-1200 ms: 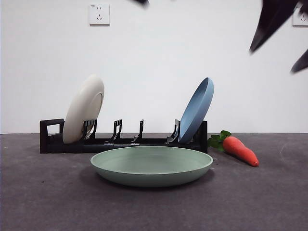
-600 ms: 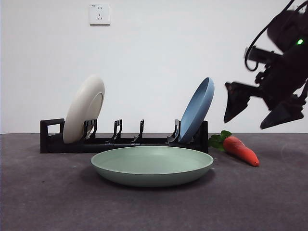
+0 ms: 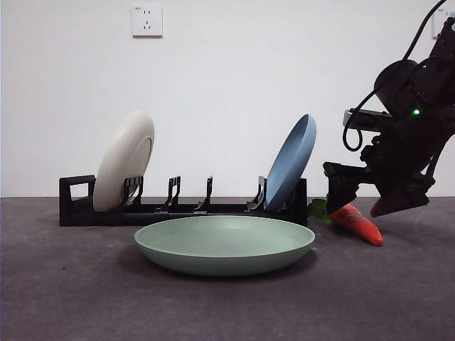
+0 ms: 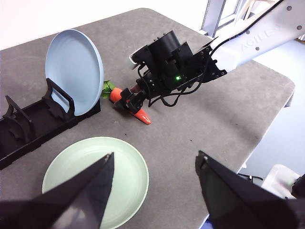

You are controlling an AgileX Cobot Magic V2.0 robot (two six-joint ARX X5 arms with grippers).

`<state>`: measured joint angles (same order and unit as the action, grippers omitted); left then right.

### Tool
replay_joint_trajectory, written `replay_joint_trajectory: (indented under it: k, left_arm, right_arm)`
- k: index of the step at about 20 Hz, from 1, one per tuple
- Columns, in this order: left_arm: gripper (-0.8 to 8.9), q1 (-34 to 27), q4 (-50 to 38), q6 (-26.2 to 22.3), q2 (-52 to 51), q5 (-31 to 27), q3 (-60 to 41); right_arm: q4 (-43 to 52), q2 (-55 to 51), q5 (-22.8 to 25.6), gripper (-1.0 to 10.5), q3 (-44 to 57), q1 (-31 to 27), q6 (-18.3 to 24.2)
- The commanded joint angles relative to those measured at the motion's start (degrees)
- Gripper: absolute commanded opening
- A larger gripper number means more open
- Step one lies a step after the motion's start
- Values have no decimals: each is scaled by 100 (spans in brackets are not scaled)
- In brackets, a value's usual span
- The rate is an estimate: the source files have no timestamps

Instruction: Take the green plate from the plate rack,put the plate on the table,take the carrot from the table,put the carrot in the plate

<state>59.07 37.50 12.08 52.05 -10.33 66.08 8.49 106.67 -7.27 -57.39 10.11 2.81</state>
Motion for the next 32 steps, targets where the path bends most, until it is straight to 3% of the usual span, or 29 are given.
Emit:
replay_joint_trajectory:
  k: [1, 5, 7, 10, 15, 20, 25, 32]
  left_arm:
    - [292, 24, -9, 37, -9, 0, -15]
    - [292, 22, -11, 37, -9, -4, -15]
    - [292, 22, -11, 37, -9, -9, -15]
    - [292, 20, -11, 37, -9, -11, -15]
    - [292, 20, -4, 31, -9, -138, -15]
    - [292, 20, 42, 17, -9, -164, -15]
    - [291, 20, 177, 7, -9, -164, -15]
    - [291, 20, 256, -7, -9, -157, -15]
  right_arm:
    - [-92, 70, 9, 280, -15, 13, 22]
    - [-153, 181, 11, 248, -15, 13, -17]
    - [-138, 181, -31, 94, -15, 13, -37]
    - [-151, 181, -31, -14, -15, 13, -39]
    - [-472, -122, 7, -12, -15, 4, -343]
    - [-1646, -1777, -24, -12, -15, 39, -494]
    - [-2457, -2999, -168, -12, -15, 767, -492]
    - [-2048, -2094, -131, -12, -15, 2299, -586]
